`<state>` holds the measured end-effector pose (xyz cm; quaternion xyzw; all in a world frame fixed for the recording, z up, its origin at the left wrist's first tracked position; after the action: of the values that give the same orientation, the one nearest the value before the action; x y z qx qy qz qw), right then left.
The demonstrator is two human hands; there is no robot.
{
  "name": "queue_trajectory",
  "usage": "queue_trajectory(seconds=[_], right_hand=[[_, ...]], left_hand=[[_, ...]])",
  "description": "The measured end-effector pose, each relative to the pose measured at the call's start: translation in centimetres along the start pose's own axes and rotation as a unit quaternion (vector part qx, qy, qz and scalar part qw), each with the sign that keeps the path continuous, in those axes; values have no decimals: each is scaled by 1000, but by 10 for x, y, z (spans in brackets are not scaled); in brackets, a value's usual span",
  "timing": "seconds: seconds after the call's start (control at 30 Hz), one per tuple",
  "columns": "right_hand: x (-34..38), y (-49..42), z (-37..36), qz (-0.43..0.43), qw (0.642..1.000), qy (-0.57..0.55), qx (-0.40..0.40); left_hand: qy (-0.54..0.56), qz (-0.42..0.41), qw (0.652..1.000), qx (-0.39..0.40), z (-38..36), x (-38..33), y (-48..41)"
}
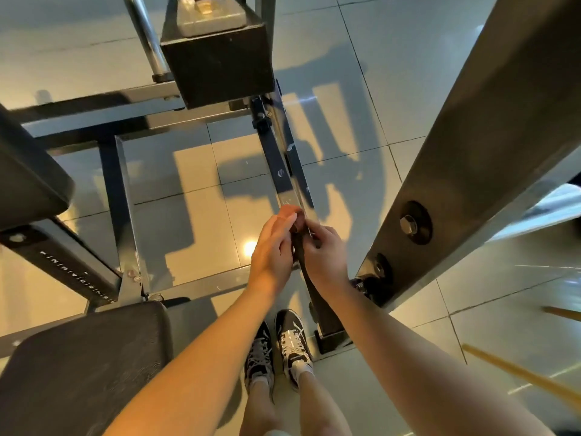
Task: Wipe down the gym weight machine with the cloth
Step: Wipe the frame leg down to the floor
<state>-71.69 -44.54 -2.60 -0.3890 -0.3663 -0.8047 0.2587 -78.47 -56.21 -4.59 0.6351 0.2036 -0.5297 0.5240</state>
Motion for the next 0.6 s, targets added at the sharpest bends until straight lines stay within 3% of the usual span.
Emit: queue_trajectory(seconds=[0.1, 0.23, 0.37, 0.47, 0.6], right_hand=[[-2, -4, 2, -11, 1000, 10, -10], [1, -2, 3, -13, 1000, 0, -14], [-2, -2, 0, -13, 1000, 2, -12], [0, -2, -1, -17, 1000, -10, -7], [2, -2, -4, -10, 1000, -10, -6]], left_hand=[[-101, -41, 993, -45, 9, -22, -25], [20, 16, 998, -60, 5, -14, -11], [-10, -25, 1000, -13, -1, -10, 21], [55, 12, 998, 23, -6, -2, 17], [45, 57, 997, -40, 3, -10, -16]])
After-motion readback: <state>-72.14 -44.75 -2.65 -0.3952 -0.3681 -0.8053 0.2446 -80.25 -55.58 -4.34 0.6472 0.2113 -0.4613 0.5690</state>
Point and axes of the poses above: each hand's wrist, its own y-axis away from the middle knuckle, its own z-axis out of the back of the hand, x = y × z, the point moved 10 cm from there along -y, towards the middle knuckle, and after that the axes turned 2 degrees about -y, right-handed, at the moved point
